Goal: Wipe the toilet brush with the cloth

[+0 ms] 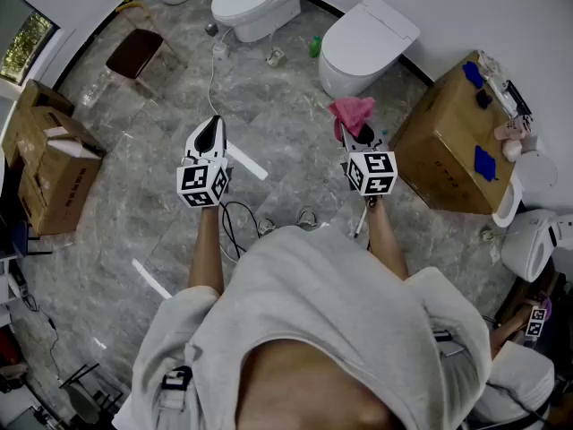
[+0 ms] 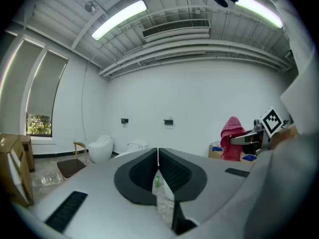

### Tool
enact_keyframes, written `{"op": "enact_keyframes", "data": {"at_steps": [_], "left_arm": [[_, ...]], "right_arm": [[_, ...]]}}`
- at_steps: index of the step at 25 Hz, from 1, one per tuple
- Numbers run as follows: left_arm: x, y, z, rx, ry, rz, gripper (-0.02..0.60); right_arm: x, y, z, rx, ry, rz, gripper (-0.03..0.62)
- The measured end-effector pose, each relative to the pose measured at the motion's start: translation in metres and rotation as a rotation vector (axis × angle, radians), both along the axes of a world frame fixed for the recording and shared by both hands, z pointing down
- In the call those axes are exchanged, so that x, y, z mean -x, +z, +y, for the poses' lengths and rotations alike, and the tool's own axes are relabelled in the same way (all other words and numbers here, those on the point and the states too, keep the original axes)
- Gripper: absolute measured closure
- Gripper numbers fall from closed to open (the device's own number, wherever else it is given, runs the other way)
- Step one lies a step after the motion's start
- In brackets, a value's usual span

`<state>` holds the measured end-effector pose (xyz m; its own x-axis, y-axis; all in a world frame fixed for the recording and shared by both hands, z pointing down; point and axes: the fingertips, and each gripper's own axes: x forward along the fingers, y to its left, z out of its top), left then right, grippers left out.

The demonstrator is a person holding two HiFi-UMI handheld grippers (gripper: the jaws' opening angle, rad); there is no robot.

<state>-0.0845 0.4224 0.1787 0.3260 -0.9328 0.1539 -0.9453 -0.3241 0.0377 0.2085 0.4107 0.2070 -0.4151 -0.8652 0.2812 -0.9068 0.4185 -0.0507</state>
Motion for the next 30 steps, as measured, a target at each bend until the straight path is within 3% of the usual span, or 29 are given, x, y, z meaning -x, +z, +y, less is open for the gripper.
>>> {"op": "enact_keyframes", "data": {"at_steps": [30], "left_arm": [[-0.058,0.018,-0.043,0.031,-0.07,-0.017,0.557]], "right_arm": [[-0.044,0.026,-0.061,0.03,-0.119,-0.04,0.522]]}}
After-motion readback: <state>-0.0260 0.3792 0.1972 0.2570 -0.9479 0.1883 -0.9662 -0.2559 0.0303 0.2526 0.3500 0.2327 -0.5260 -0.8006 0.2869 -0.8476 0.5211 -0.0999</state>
